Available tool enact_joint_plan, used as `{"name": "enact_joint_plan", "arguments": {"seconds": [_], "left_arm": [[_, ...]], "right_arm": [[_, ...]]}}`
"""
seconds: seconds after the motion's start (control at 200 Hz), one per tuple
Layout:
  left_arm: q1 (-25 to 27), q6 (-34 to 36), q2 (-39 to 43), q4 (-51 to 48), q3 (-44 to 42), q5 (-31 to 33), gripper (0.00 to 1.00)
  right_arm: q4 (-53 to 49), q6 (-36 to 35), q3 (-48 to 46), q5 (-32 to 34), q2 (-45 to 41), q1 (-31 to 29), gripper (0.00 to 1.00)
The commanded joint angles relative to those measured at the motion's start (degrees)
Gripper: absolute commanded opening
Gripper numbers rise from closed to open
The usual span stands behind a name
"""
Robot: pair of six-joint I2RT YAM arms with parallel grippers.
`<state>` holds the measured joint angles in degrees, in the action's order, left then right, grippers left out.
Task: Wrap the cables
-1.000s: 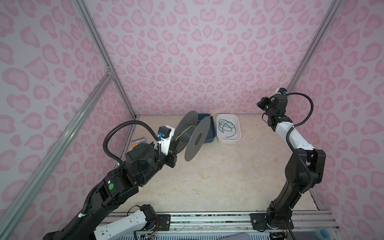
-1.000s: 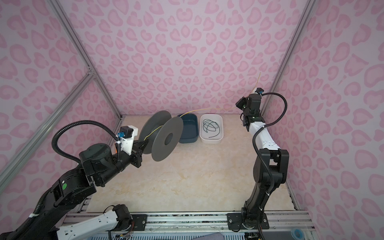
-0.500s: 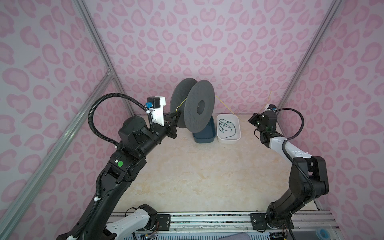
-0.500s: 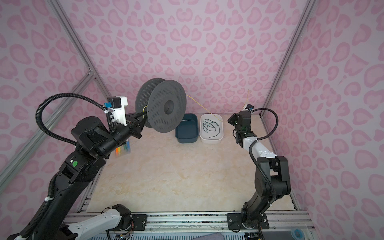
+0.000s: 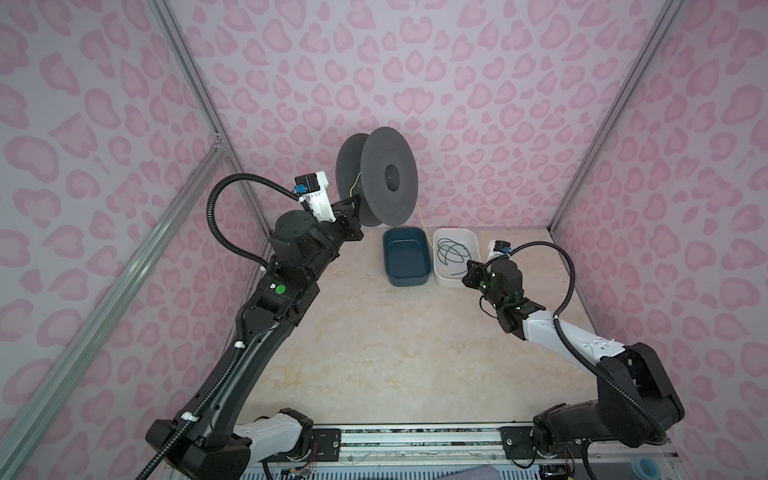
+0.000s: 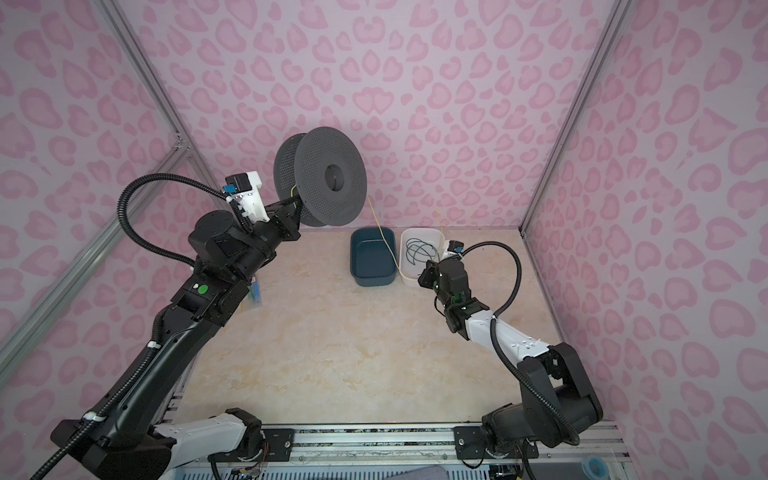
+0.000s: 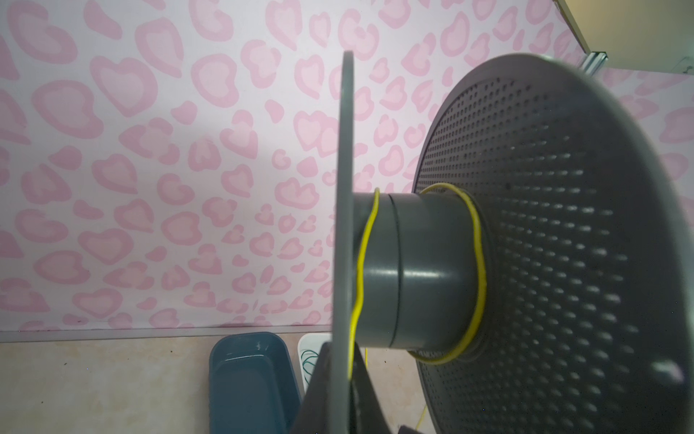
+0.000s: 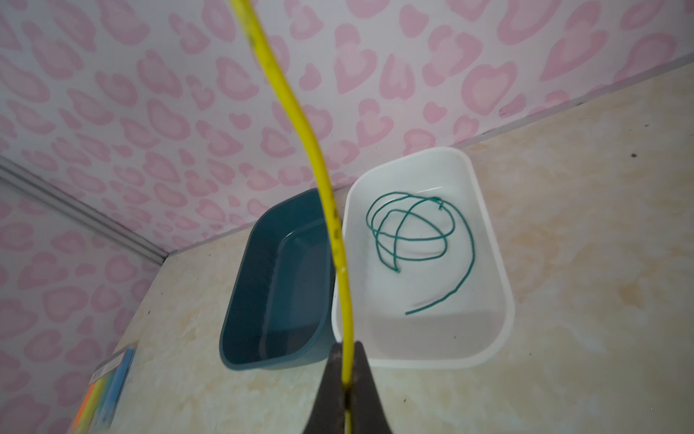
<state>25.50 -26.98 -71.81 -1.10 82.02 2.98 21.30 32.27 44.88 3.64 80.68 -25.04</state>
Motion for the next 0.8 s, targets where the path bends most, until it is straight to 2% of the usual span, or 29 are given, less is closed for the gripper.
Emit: {"name": "enact_joint_plan", "arguments": {"seconds": [0.0,0.22,0.405,0.7,0.795], "left_arm": [[-0.1,-2.7,-3.3,9.9,0.1,5.4,0.04],[0.8,0.5,-12.4,9.9,1.6,16.9,0.04],[2.1,4.8,-19.4,10.3,4.8,23.9,0.04],[2.9,6.0,-26.6,10.2,8.6,28.2,0.04],[2.9,7.4,-28.3,10.7,9.4,29.2,0.04]], "right_arm": [[0.3,-2.4,-1.8,5.3,-2.3,-4.5,0.00],[-4.4,-6.1,-4.7,13.8,-13.9,-15.2,0.00],[-8.6,-8.3,-2.6,17.3,-21.1,-25.0,0.00],[-7.7,-8.4,3.3,14.1,-19.8,-37.0,0.00],[-7.9,-8.4,5.4,11.4,-21.1,-38.4,0.00]]}}
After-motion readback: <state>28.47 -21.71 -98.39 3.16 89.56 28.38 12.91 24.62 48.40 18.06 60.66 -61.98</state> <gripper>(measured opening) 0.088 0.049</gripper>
